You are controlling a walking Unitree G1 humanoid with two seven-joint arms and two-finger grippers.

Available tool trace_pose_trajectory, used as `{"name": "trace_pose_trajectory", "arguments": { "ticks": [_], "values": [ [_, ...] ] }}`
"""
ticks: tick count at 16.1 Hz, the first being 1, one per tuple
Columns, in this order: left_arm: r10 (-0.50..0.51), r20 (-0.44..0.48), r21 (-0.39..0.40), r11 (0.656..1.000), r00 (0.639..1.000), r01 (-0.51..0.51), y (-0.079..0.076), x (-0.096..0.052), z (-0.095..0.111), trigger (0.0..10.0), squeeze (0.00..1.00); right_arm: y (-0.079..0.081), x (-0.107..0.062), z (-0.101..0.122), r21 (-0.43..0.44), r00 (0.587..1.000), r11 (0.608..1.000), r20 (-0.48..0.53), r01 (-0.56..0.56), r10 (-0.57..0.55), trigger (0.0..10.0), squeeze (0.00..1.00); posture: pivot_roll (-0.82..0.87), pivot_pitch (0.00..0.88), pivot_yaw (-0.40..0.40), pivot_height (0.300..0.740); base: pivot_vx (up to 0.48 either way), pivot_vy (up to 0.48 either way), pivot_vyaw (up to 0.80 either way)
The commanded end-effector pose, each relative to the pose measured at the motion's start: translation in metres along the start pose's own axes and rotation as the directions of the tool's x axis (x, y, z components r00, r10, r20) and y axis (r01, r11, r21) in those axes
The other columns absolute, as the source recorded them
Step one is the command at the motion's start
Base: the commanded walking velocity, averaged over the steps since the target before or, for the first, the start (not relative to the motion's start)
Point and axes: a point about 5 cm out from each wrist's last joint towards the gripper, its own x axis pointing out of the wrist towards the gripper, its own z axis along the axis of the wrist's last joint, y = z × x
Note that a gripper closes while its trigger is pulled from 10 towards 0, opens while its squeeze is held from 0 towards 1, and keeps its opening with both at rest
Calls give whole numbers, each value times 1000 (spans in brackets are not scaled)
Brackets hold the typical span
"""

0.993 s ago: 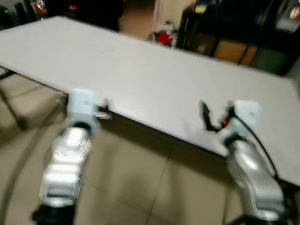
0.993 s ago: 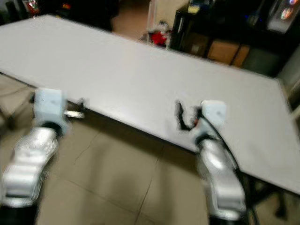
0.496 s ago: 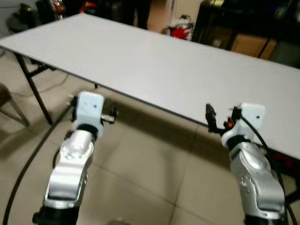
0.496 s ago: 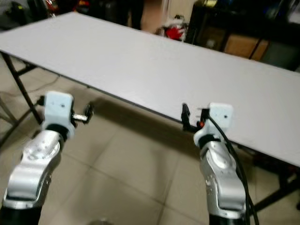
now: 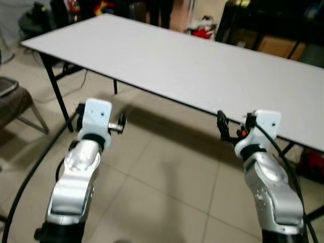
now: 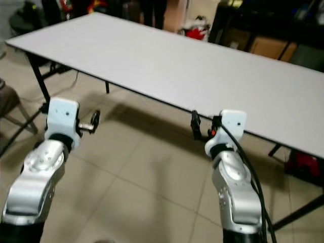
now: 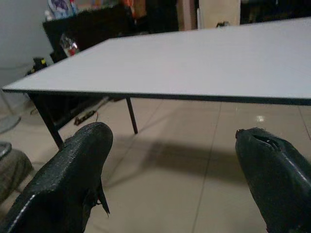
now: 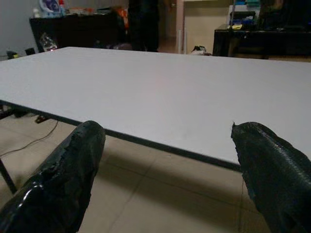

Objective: Setting the table

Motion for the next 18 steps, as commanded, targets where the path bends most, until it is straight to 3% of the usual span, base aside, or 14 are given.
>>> {"name": "trace_pose_trajectory", "arguments": {
  "ticks": [1, 7, 10, 14, 18],
  "values": [
    [18, -6, 7, 1000, 1000, -18, 5, -1, -1, 10000, 0, 4, 2, 3, 10, 1000, 1000, 7, -29, 29, 10000, 0, 82, 0, -70, 740, 0, 379, 800],
    [20, 2, 9, 1000, 1000, -20, 4, 3, 2, 10000, 0, 7, 9, 5, -9, 998, 998, 9, -62, 62, 10000, 0, 83, 0, -68, 740, 0, 376, 800],
    [68, 4, -2, 998, 998, -68, 10, 6, 4, 10000, 0, 10, 13, 5, -13, 995, 995, -7, -95, 95, 10000, 0, 84, 0, -73, 740, 0, 0, 800],
    [59, -1, -5, 998, 998, -59, 4, 10, 4, 10000, 0, 2, 14, 9, -37, 998, 997, 11, -64, 65, 10000, 0, 74, 0, -67, 740, 0, 0, 800],
    [46, 3, -7, 999, 999, -46, 4, 13, 6, 10000, 0, 8, 10, 6, -21, 996, 996, 12, -91, 91, 10000, 0, 73, 0, -62, 740, 0, 0, 800]
  ]
}}
